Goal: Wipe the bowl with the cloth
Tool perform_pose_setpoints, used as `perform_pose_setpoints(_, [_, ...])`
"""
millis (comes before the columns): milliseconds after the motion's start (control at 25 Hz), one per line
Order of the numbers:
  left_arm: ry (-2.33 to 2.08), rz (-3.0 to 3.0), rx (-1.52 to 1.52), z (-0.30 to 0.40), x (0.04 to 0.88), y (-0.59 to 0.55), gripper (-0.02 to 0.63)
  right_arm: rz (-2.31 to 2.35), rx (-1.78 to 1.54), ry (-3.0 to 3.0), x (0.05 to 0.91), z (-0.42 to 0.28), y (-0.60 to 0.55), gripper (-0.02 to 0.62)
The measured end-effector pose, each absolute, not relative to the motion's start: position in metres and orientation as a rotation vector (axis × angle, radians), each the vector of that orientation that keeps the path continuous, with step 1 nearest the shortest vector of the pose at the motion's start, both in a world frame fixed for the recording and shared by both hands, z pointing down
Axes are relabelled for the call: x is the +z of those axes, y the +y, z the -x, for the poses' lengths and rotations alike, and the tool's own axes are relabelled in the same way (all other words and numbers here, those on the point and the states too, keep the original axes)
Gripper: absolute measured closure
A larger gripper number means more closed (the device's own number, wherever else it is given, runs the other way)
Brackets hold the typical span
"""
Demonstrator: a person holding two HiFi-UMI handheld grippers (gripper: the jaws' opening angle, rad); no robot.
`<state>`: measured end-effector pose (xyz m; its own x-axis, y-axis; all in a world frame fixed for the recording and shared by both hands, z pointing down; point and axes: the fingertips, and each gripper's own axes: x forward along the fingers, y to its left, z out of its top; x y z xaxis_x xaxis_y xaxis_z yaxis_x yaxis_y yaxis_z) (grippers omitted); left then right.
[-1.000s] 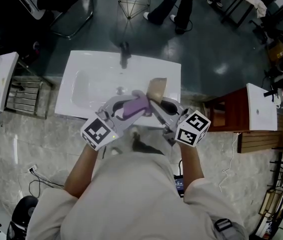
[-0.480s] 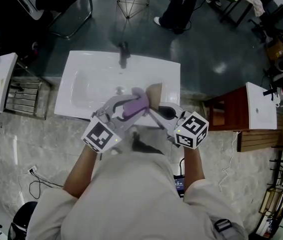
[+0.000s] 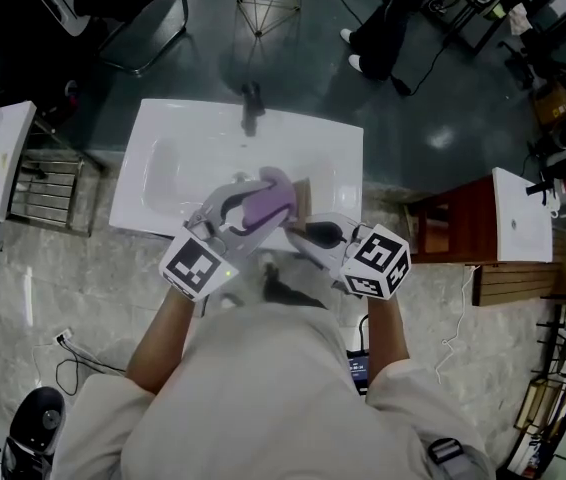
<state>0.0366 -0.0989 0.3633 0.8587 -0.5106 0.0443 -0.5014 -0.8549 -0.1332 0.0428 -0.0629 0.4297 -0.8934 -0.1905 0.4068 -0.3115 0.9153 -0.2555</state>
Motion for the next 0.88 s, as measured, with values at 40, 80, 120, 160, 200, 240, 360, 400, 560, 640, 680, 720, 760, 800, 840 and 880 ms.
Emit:
perform_pose_setpoints(40, [0.808, 2.923, -0.107, -0.035, 0.363, -0.101, 0.482, -0.356, 0.449, -2.698, 0.430, -0.041, -0.061, 0.580])
perform_pose_setpoints(80, [0.823, 2.932, -0.091, -0.033, 0.362, -0.103, 0.482, -0.343, 0.449, -2.700, 0.430, -0.039, -0.060, 0.580])
perform_pose_setpoints(120, [0.841, 2.941, -0.072, -0.031, 0.361, -0.104, 0.482, -0.326, 0.446, -2.705, 0.429, -0.037, -0.058, 0.580])
perform_pose_setpoints(160, [0.860, 2.950, -0.055, -0.030, 0.360, -0.105, 0.482, -0.303, 0.442, -2.714, 0.428, -0.036, -0.055, 0.578])
perform_pose_setpoints(200, [0.877, 2.955, -0.043, -0.028, 0.359, -0.107, 0.482, -0.276, 0.437, -2.723, 0.426, -0.036, -0.052, 0.577])
perform_pose_setpoints(240, [0.891, 2.956, -0.035, -0.026, 0.358, -0.108, 0.482, -0.246, 0.431, -2.732, 0.424, -0.035, -0.048, 0.575])
perform_pose_setpoints(360, [0.908, 2.950, -0.035, -0.023, 0.357, -0.111, 0.482, -0.164, 0.420, -2.748, 0.421, -0.033, -0.039, 0.574])
perform_pose_setpoints(400, [0.909, 2.950, -0.037, -0.023, 0.357, -0.112, 0.483, -0.140, 0.419, -2.753, 0.420, -0.032, -0.036, 0.574])
perform_pose_setpoints(560, [0.909, 2.952, -0.052, -0.022, 0.360, -0.114, 0.482, -0.052, 0.419, -2.781, 0.417, -0.031, -0.025, 0.572])
perform_pose_setpoints(640, [0.913, 2.960, -0.056, -0.023, 0.361, -0.115, 0.483, -0.010, 0.423, -2.801, 0.414, -0.032, -0.021, 0.571])
perform_pose_setpoints(680, [0.913, 2.959, -0.064, -0.023, 0.362, -0.116, 0.483, 0.010, 0.427, -2.814, 0.412, -0.033, -0.018, 0.571])
perform_pose_setpoints(720, [0.917, 2.960, -0.070, -0.022, 0.364, -0.117, 0.483, 0.028, 0.435, -2.830, 0.409, -0.034, -0.016, 0.571])
perform_pose_setpoints(760, [0.926, 2.965, -0.074, -0.022, 0.366, -0.118, 0.483, 0.043, 0.450, -2.848, 0.406, -0.035, -0.015, 0.569])
perform_pose_setpoints(800, [0.939, 2.975, -0.075, -0.021, 0.369, -0.119, 0.483, 0.056, 0.470, -2.870, 0.402, -0.037, -0.013, 0.568])
perform_pose_setpoints(840, [0.952, 2.989, -0.071, -0.020, 0.372, -0.120, 0.483, 0.067, 0.493, -2.892, 0.399, -0.038, -0.012, 0.566])
perform_pose_setpoints(880, [0.961, 3.003, -0.059, -0.018, 0.373, -0.120, 0.485, 0.077, 0.515, -2.914, 0.395, -0.039, -0.011, 0.566])
